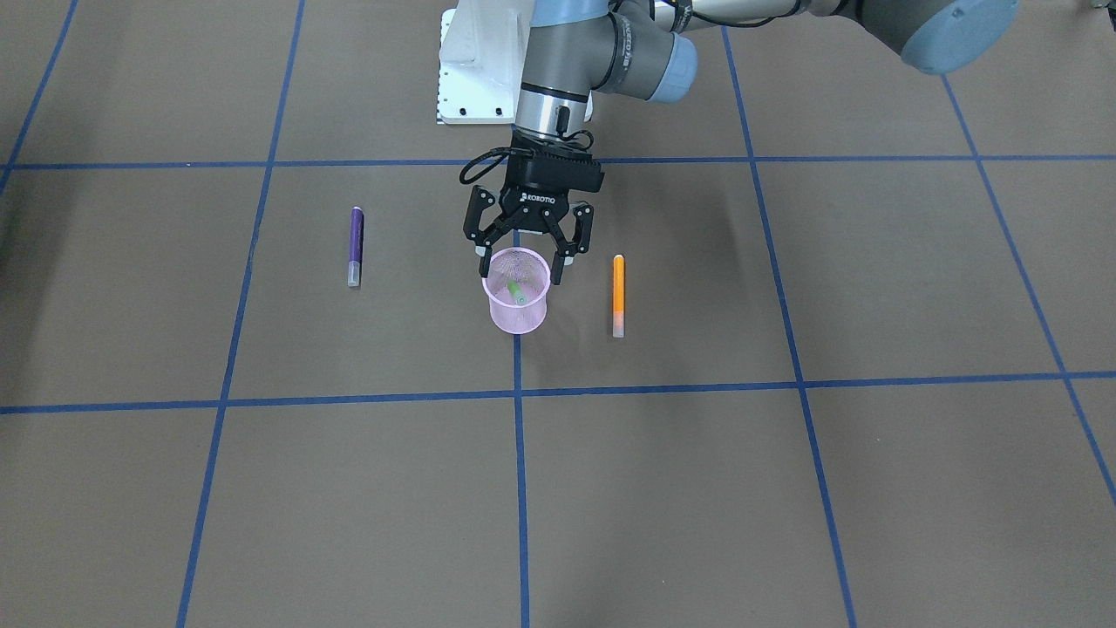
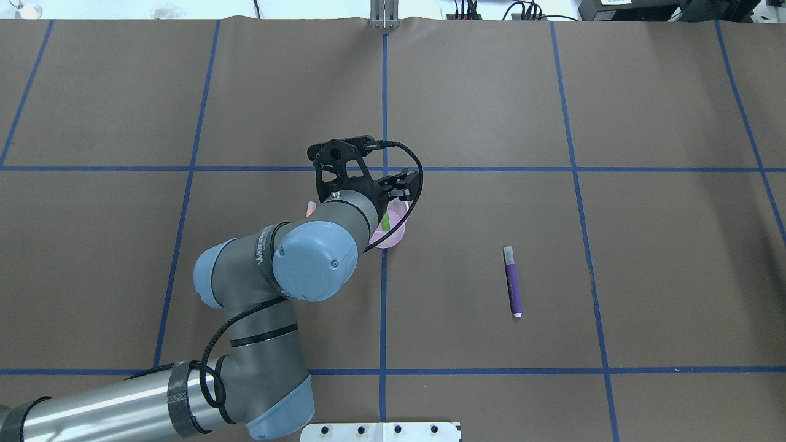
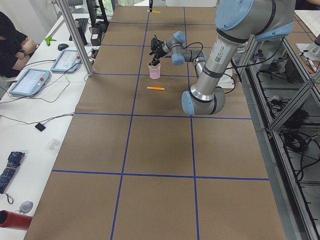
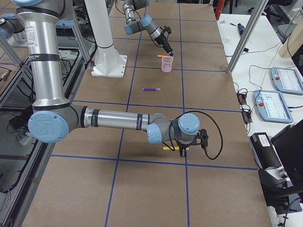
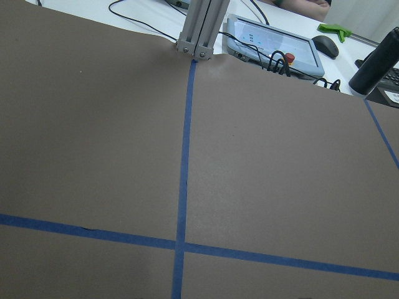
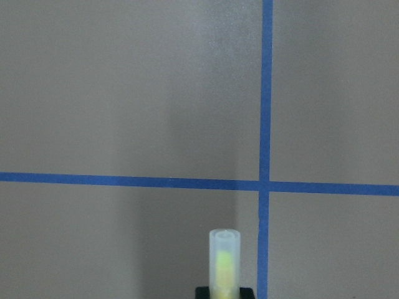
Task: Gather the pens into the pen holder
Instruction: 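Move the green marker over the pink cup and drop it in with the left gripper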
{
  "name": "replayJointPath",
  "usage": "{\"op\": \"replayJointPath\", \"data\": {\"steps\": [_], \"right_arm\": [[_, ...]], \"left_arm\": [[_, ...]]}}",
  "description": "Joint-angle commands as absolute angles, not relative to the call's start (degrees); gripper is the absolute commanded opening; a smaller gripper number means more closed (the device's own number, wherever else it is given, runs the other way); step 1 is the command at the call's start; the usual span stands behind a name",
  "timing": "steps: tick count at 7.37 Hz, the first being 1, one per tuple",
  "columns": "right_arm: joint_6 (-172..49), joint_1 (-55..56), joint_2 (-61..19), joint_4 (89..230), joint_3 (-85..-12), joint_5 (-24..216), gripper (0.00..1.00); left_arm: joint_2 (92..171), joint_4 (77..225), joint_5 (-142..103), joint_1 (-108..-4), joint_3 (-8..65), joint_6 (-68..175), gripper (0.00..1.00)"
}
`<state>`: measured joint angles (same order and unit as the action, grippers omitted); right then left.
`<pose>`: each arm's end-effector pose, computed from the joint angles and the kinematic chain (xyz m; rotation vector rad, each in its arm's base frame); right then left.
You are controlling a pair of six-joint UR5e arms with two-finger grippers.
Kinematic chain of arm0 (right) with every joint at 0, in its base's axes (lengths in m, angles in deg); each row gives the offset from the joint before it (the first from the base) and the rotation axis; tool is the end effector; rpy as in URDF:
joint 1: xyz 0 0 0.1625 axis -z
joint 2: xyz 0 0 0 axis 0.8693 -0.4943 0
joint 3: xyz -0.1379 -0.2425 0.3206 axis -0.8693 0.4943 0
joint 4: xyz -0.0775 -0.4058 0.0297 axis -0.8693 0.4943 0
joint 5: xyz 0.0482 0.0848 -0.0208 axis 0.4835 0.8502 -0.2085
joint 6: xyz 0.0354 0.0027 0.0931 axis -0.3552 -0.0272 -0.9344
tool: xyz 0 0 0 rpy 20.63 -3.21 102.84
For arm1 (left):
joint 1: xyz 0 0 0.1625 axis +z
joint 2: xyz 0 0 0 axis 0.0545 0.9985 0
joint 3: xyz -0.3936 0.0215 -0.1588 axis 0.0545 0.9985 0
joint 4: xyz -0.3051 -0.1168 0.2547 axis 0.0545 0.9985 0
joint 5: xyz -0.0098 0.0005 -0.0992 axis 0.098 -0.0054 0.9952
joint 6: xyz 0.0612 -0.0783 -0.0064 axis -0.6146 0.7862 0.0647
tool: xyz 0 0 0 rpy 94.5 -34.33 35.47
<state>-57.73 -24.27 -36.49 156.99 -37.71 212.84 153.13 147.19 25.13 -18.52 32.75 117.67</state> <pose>0.0066 -0.5392 0.6490 0.0610 -0.8897 0.0252 0.5604 -0.4087 0.1387 0.6817 1.0375 -0.4084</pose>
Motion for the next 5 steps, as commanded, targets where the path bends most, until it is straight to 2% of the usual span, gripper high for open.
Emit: {"op": "replayJointPath", "data": {"steps": [1, 3, 5], "right_arm": [[-61.54, -22.96, -36.37, 157.02, -40.0, 212.84, 0.0], [-64.35, -21.72, -35.49, 157.46, -41.76, 212.92, 0.0], [-65.42, -21.28, -35.31, 161.04, -45.35, 214.32, 0.0]], "left_arm": [[152.63, 146.39, 38.33, -25.3, 34.95, 113.02, 0.96], [150.71, 140.62, 55.17, -32.62, 35.48, 106.73, 0.96], [149.56, 136.04, 62.12, -34.65, 35.48, 100.82, 0.95]]}}
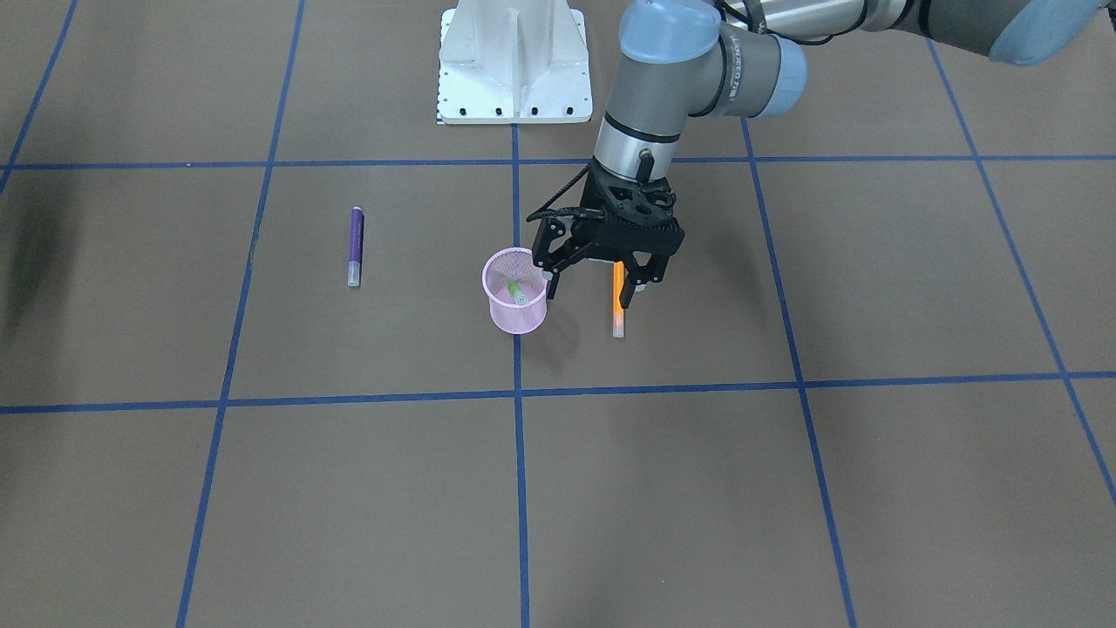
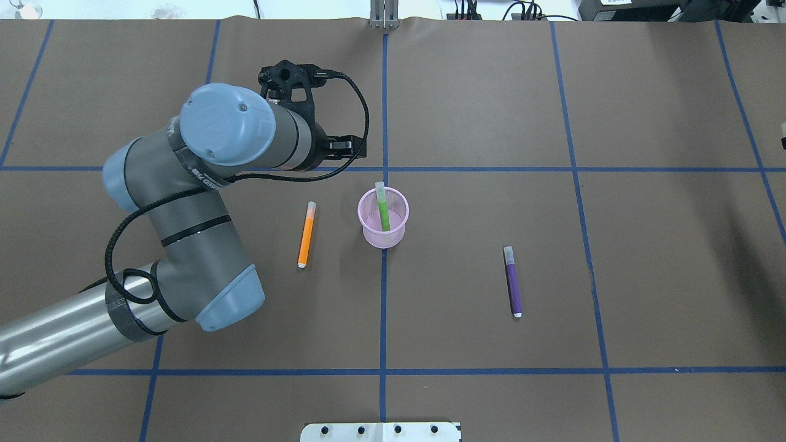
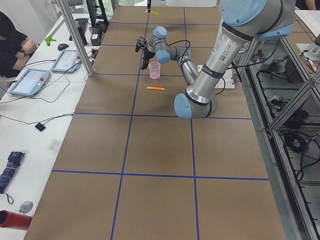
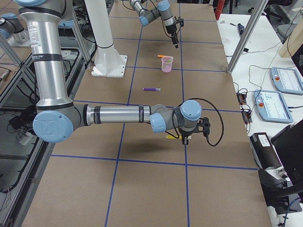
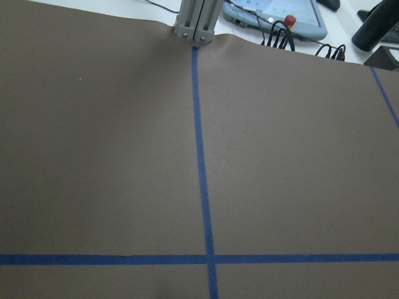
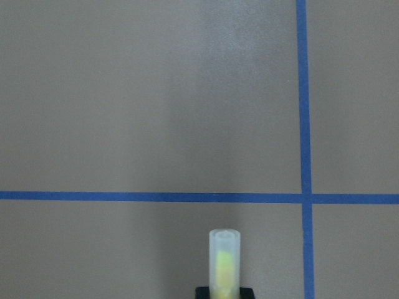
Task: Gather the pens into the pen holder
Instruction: 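Grasp the orange marker with the left gripper while the right grasps the highlighter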
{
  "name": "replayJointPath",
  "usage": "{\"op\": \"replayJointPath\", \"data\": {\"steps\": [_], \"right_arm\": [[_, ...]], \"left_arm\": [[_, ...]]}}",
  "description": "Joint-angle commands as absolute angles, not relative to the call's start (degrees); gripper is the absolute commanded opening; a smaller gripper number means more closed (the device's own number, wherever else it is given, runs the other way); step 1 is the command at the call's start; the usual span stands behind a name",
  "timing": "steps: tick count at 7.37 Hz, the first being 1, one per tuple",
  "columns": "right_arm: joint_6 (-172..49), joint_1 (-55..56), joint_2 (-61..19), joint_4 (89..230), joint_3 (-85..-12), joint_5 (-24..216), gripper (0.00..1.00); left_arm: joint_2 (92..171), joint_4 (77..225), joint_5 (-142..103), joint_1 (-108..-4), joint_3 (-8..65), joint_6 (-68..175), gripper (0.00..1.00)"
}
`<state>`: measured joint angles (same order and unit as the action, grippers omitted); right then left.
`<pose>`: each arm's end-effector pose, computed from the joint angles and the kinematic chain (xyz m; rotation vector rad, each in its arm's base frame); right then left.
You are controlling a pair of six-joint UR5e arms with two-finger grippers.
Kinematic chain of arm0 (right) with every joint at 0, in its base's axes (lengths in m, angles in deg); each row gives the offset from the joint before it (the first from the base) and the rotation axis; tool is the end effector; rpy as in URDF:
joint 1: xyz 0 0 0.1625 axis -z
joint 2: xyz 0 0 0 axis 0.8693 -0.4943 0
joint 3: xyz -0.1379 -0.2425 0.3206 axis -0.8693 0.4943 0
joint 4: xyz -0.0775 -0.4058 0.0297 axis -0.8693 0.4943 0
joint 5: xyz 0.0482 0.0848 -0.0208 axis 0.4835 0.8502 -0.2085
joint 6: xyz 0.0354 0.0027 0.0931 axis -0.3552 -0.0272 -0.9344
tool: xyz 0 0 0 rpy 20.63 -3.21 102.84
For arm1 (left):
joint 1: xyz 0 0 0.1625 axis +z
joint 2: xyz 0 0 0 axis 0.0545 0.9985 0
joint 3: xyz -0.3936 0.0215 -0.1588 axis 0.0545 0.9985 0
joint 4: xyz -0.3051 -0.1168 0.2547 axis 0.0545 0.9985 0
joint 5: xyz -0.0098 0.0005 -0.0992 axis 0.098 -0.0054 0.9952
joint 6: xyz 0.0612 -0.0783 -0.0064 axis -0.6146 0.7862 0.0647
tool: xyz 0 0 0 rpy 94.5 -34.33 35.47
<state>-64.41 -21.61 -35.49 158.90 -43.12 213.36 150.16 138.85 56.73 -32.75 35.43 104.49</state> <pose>-0.0204 -0.5488 0.5950 0.0579 -0.9146 0.0543 0.4730 -0.4894 0.1767 0.4140 0.9698 -0.1119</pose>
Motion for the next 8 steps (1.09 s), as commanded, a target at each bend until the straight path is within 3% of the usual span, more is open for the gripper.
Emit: {"op": "replayJointPath", "data": {"steps": [1, 4, 8], "right_arm": [[-65.69, -21.19, -35.49, 161.76, -47.2, 214.76, 0.0], [-72.43, -17.95, -35.31, 163.61, -52.04, 214.77, 0.0], [-74.21, -15.57, -33.21, 163.7, -52.23, 214.59, 0.0]], "left_arm": [[149.21, 134.72, 66.17, -34.93, 35.22, 100.71, 0.95], [148.58, 134.79, 66.56, -34.14, 29.36, 100.88, 0.95], [150.16, 135.49, 69.28, -33.09, 22.31, 100.7, 0.91]]}}
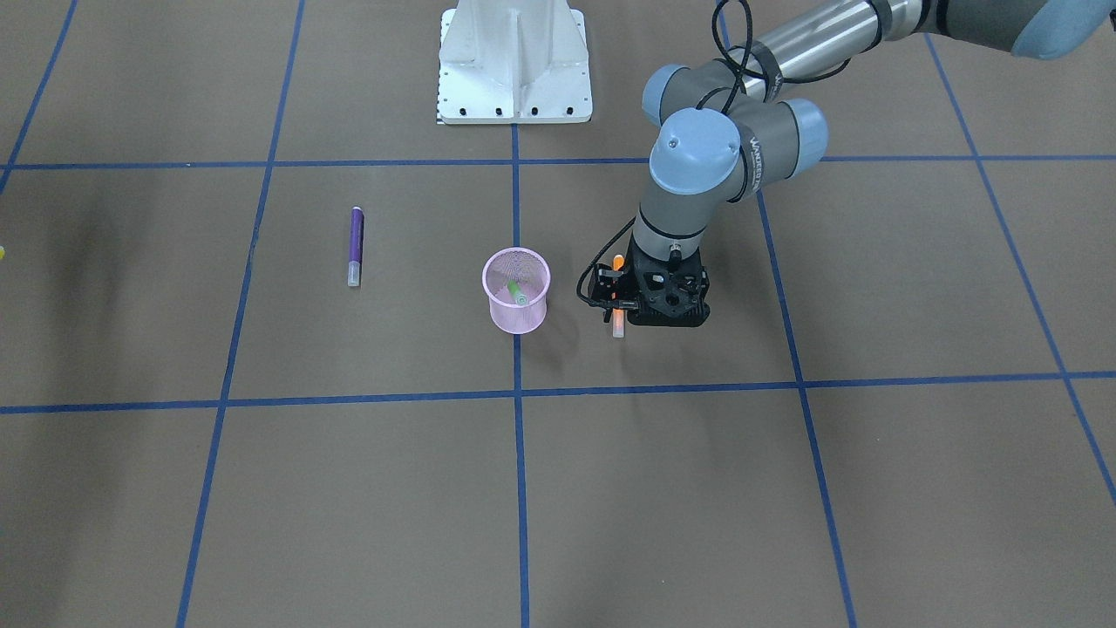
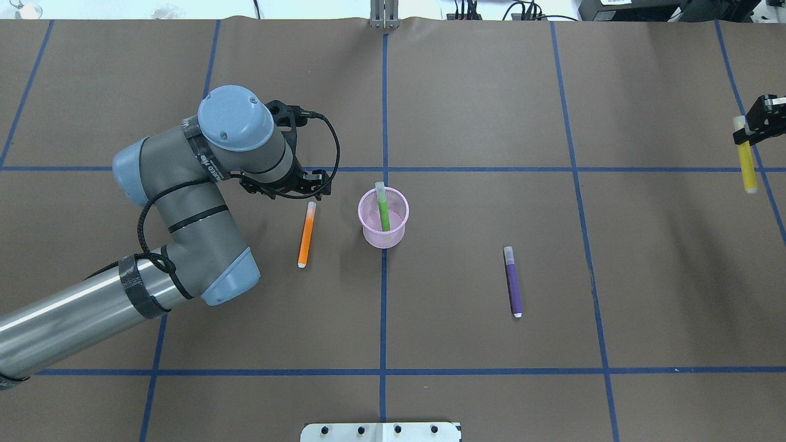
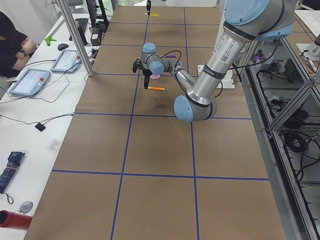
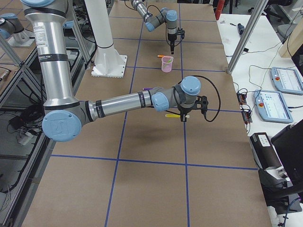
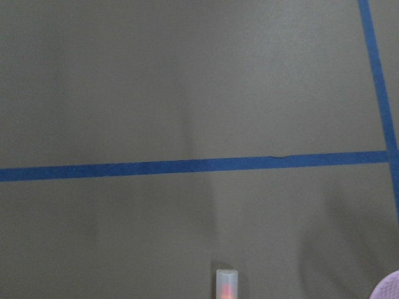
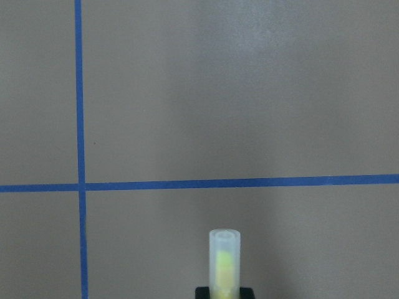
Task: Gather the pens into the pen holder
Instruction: 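Grasp the orange marker with the left gripper while the right grasps the highlighter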
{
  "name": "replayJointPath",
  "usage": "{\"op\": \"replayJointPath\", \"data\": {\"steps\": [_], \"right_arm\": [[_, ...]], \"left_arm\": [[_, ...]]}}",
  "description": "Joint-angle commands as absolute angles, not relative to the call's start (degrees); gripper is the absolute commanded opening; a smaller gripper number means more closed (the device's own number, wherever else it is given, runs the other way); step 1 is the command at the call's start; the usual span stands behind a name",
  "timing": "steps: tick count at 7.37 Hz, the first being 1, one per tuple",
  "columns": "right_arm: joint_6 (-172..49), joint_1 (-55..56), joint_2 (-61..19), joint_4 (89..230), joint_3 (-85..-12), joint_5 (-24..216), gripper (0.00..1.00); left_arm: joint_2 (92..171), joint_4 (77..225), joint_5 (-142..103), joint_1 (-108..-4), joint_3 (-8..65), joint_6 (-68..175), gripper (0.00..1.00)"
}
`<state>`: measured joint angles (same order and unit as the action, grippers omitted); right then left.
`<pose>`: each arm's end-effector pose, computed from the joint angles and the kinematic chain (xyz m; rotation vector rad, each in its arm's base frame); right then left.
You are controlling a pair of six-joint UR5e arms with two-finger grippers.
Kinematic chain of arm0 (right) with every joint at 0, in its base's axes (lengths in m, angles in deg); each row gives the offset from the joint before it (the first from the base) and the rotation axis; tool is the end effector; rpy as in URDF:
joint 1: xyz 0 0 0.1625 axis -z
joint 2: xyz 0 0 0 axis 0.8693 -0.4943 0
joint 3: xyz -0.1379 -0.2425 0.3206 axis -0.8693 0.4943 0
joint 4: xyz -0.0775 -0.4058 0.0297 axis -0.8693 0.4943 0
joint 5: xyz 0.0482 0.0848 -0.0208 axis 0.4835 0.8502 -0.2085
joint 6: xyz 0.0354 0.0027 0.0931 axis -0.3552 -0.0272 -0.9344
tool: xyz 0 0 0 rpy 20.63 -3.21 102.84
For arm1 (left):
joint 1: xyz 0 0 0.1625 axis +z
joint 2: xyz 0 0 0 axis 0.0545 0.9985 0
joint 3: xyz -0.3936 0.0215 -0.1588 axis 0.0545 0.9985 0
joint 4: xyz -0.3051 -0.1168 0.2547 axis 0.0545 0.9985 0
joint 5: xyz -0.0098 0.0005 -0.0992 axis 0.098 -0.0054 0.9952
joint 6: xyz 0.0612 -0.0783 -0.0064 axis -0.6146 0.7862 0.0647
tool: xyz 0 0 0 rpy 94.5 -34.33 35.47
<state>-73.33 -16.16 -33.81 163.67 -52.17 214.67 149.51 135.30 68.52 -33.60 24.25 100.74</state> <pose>-0.0747 -0.5473 0.5075 0.0263 -0.9640 0.0582 0.5176 -0.5103 0.2751 0.1357 0.8268 -0.0100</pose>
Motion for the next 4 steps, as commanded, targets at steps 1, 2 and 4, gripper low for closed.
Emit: {"op": "replayJointPath", "data": {"steps": [1, 2, 4], "right_arm": [[-75.0, -15.48, -32.86, 163.7, -52.23, 214.59, 0.0], [-75.09, -15.48, -32.76, 163.7, -52.23, 214.59, 0.0], [-75.09, -15.48, -32.76, 163.7, -52.32, 214.77, 0.0]], "left_arm": [[150.26, 135.84, 69.29, -32.48, 21.61, 100.7, 0.91], [150.26, 136.89, 69.29, -32.12, 20.9, 100.79, 0.9], [150.26, 136.99, 69.46, -32.12, 20.9, 100.71, 0.8]]}}
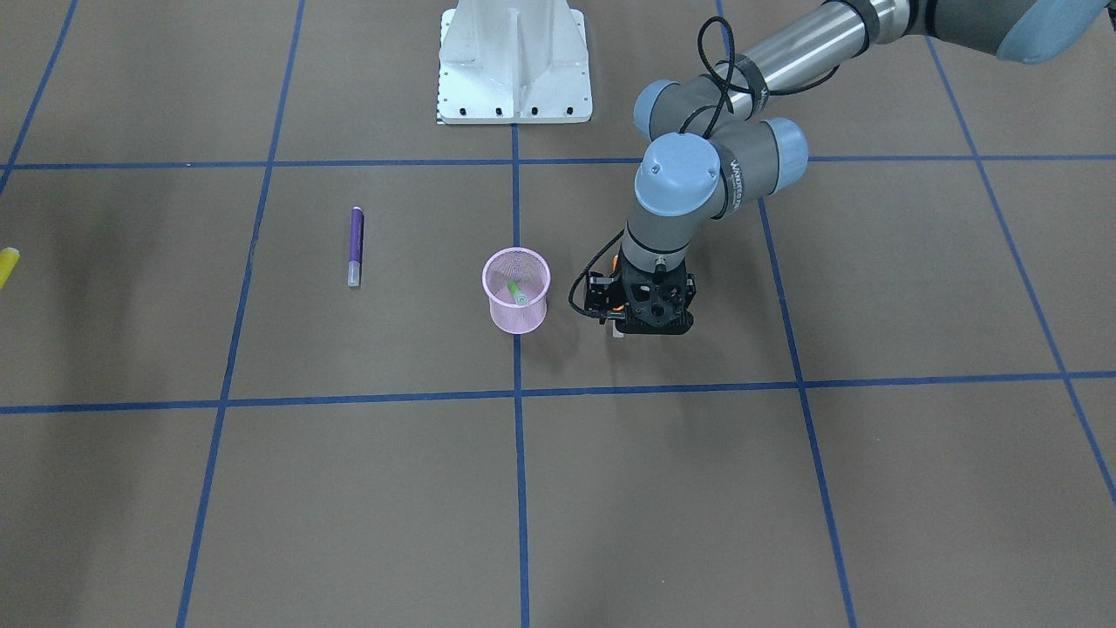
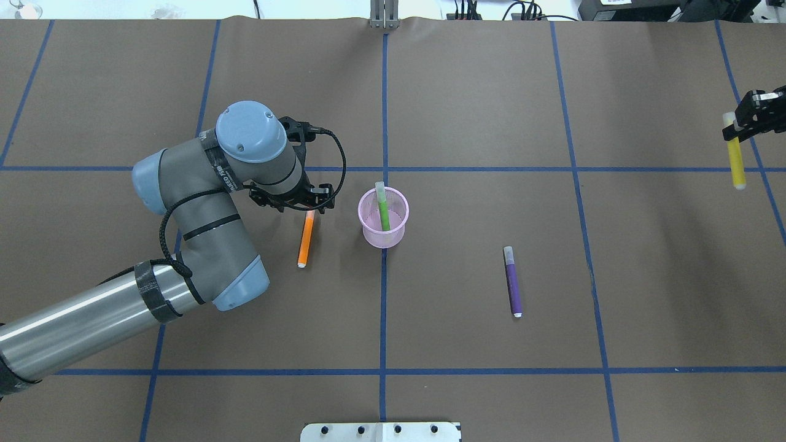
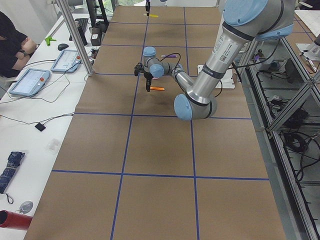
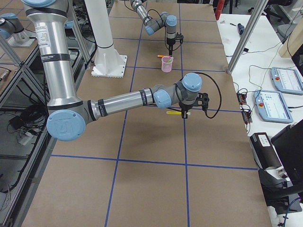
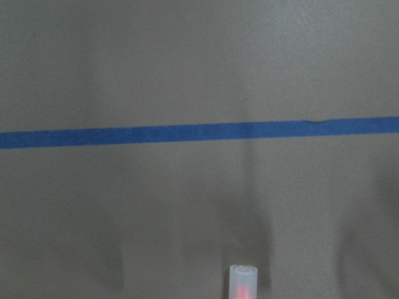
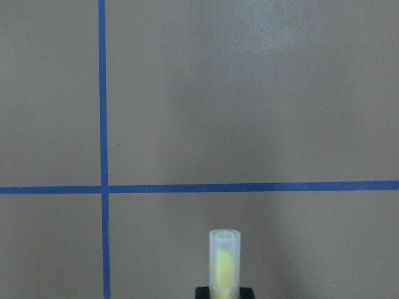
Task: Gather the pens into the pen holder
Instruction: 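Grasp the orange marker with the left gripper while the right grasps the highlighter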
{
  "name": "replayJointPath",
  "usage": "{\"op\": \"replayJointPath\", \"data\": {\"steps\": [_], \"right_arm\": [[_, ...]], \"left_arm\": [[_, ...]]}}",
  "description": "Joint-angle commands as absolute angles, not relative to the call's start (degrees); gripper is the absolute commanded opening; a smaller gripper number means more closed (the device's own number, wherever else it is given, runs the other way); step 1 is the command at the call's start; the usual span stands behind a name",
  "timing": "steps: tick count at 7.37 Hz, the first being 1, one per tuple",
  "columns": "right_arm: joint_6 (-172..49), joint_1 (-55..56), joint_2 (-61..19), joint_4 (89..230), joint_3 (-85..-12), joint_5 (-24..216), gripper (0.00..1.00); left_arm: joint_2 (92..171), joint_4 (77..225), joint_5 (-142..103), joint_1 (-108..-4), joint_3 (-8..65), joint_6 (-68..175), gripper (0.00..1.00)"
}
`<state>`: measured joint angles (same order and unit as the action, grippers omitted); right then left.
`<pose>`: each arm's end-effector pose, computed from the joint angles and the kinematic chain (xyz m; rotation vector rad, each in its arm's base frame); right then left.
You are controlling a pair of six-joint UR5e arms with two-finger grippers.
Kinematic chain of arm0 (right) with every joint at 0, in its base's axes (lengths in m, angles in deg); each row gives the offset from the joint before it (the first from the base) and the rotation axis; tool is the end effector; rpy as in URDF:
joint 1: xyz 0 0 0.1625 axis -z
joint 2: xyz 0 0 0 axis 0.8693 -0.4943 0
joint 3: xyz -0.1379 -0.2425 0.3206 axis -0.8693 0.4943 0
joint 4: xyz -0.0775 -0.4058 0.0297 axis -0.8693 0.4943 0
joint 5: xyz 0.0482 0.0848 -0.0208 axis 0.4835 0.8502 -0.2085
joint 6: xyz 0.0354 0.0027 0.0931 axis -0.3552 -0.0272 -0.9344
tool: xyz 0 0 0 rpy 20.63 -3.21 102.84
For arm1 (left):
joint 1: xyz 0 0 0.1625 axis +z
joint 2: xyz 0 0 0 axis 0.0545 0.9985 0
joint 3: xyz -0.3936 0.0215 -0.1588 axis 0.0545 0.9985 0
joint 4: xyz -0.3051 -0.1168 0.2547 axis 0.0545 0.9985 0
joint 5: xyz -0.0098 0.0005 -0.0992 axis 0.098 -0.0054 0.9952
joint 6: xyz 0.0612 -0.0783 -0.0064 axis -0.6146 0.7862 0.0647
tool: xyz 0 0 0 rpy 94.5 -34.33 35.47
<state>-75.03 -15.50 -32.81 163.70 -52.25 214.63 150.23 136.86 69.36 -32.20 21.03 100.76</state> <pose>-0.0823 -0.5521 0.4973 0.0230 -0.9689 0.0666 0.5415 -0.5041 0.2880 0.1041 0.8217 0.0153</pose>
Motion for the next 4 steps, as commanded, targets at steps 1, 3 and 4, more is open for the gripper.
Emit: {"op": "replayJointPath", "data": {"steps": [1, 3, 4], "right_arm": [[-75.09, -15.48, -32.76, 163.7, -52.23, 214.77, 0.0], [-75.09, -15.39, -32.76, 163.7, -52.23, 214.59, 0.0], [-75.09, -15.39, -32.76, 163.7, -52.14, 214.68, 0.0]], "left_arm": [[150.26, 136.99, 69.46, -32.12, 20.9, 100.7, 0.78], [150.52, 136.9, 69.46, -32.03, 20.9, 100.79, 0.72], [150.61, 136.81, 69.46, -31.51, 20.72, 100.79, 0.7]]}}
